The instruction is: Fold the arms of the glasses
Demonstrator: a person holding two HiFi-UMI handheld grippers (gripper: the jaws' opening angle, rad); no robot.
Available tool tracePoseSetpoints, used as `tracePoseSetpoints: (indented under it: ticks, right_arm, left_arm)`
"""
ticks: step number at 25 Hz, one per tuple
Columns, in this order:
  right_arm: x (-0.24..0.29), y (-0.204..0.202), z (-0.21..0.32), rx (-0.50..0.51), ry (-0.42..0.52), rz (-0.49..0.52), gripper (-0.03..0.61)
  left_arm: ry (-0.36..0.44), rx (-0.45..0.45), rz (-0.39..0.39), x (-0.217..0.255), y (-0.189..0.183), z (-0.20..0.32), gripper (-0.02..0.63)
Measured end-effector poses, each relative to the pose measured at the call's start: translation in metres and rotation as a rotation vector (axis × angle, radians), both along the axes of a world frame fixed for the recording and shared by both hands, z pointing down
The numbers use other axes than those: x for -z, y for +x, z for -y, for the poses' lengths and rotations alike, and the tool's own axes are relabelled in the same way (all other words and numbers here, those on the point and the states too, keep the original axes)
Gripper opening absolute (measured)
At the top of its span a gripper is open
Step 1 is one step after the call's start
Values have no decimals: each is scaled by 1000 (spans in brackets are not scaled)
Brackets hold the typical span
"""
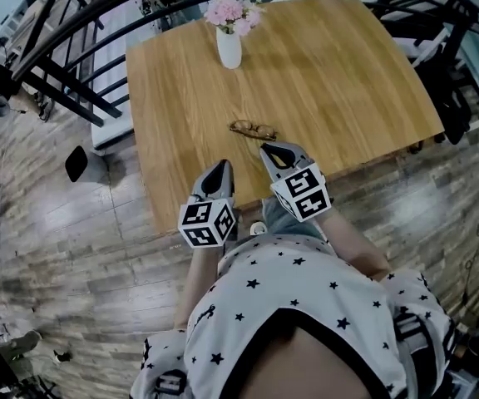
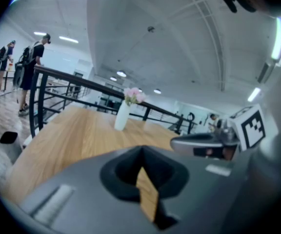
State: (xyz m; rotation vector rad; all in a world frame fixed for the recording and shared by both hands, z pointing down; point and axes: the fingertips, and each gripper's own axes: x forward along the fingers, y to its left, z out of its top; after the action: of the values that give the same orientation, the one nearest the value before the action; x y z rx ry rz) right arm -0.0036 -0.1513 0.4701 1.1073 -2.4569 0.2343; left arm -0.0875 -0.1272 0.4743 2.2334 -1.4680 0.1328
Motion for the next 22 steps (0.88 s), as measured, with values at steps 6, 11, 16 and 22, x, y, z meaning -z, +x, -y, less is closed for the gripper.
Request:
tracePoseSetpoints:
  ticks: [6,11,16,22]
  right_arm:
    - [12,-2,-14,-13,14,57,21]
    - [15,-1,-22,-21,21,66,21]
    - [13,0,-27,-29,11,94,15]
    - [16,1,-27,-33,6,116,15]
  left_arm:
    - [11,-11,2,3,0,-11,6]
    - [22,-16,-6,7,0,-19,6]
    - [23,-16,-15,6,-4,-23,6]
    - [17,-18,-15,5,-4,-22,6]
